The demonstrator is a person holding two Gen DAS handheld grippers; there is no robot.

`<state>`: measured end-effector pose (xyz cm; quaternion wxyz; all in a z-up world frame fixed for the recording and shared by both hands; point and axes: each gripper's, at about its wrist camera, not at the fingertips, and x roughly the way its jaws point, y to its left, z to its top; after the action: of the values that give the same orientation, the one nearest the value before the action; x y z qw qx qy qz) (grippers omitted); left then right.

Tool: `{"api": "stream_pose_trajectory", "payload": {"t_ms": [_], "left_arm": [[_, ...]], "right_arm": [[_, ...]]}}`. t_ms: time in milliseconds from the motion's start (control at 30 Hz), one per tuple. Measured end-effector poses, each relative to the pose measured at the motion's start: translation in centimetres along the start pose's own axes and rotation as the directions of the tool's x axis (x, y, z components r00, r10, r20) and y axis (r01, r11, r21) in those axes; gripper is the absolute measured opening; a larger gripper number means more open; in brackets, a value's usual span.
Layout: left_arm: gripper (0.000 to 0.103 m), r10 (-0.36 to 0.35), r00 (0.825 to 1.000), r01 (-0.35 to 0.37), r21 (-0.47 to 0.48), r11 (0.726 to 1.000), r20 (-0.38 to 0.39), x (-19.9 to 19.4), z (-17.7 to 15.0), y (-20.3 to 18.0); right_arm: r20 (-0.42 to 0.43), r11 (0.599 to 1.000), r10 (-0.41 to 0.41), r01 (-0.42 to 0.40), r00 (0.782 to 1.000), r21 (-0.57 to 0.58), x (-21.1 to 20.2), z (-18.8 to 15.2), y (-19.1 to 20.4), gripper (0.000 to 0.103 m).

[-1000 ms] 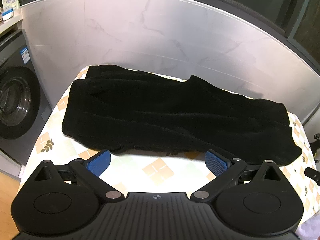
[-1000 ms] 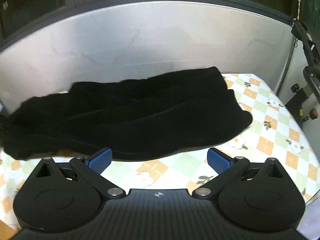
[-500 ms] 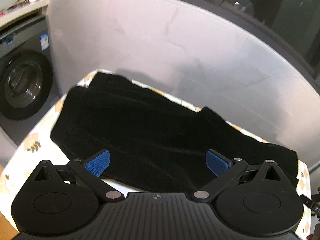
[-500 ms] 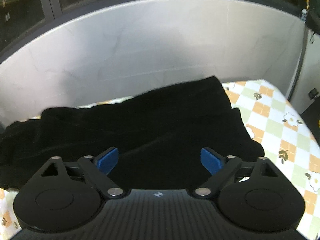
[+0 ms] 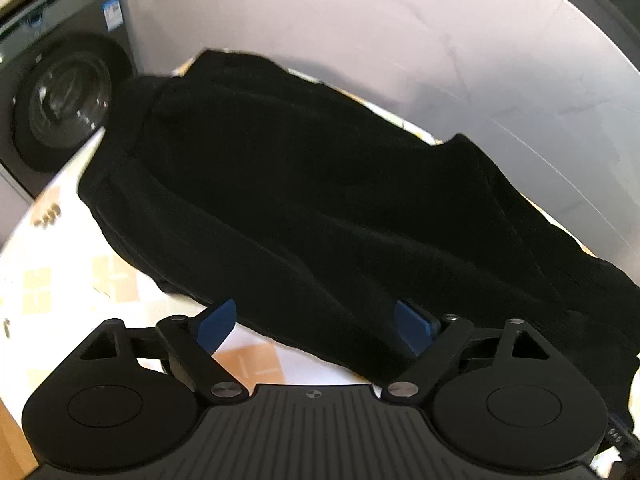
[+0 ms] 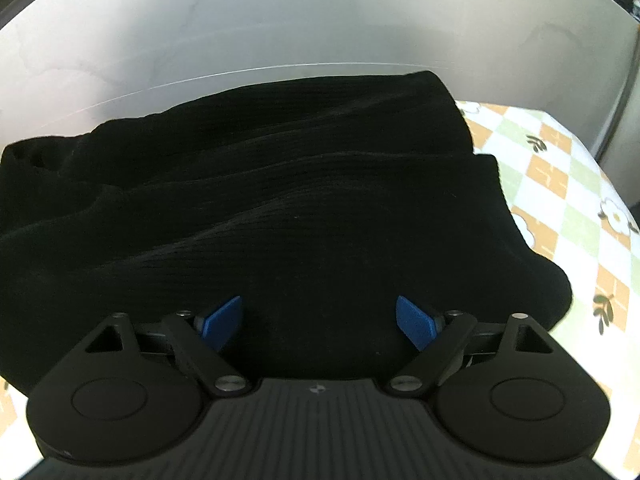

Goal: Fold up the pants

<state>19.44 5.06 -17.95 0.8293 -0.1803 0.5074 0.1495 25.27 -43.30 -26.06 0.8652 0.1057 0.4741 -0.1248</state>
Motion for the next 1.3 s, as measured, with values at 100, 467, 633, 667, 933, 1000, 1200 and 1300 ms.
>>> {"api": "stream_pose_trajectory", "payload": {"t_ms": [100,467,633,667,933,1000,1200,1300], "left_arm": [[0.077,-0.031,0.999,0.03,-0.03,0.999,-0.033,1.0,-0.2,0.1],[0.055,-0.082,0.993,0.07,-0.136,0.988,-0.09,2.3,-0.2,4.0],[0.055,-0.13,0.986,0.108,-0.202,0.973,-0.102,2.1,-0.5,6.0],[0.055,-0.138,0.985,0.114,-0.211,0.971,-0.104,2.3,-0.6,6.3],[0.059,-0.21,0.966,0.166,-0.262,0.951,-0.148,3.9,-1.1,6.9],[0.062,-0.204,0.968,0.163,-0.249,0.955,-0.149,4.3,-1.1,6.8],[0.062,-0.161,0.978,0.131,-0.213,0.968,-0.134,5.0,-1.1,5.3],[0.02,-0.149,0.981,0.128,-0.162,0.979,-0.127,4.9,-1.0,4.6]], "right_arm": [[0.015,1.0,-0.009,0.009,1.0,-0.021,0.2,-0.5,0.5,0.087],[0.016,0.999,0.019,-0.019,1.0,-0.035,1.6,-1.2,0.6,0.103],[-0.016,0.999,-0.015,0.015,1.0,-0.042,1.9,-0.7,1.3,0.103],[-0.018,0.999,-0.019,0.019,1.0,-0.033,1.9,-0.6,1.4,0.103],[-0.066,0.997,-0.035,0.04,0.997,0.07,0.2,-0.5,0.6,0.088],[-0.044,0.992,-0.002,0.007,0.999,0.123,-1.4,-1.5,-0.3,0.087],[0.029,0.977,0.042,-0.047,0.999,0.207,-4.8,-4.6,-2.4,0.087],[0.019,0.973,0.025,-0.029,1.0,0.231,-4.8,-5.1,-3.1,0.087]]}}
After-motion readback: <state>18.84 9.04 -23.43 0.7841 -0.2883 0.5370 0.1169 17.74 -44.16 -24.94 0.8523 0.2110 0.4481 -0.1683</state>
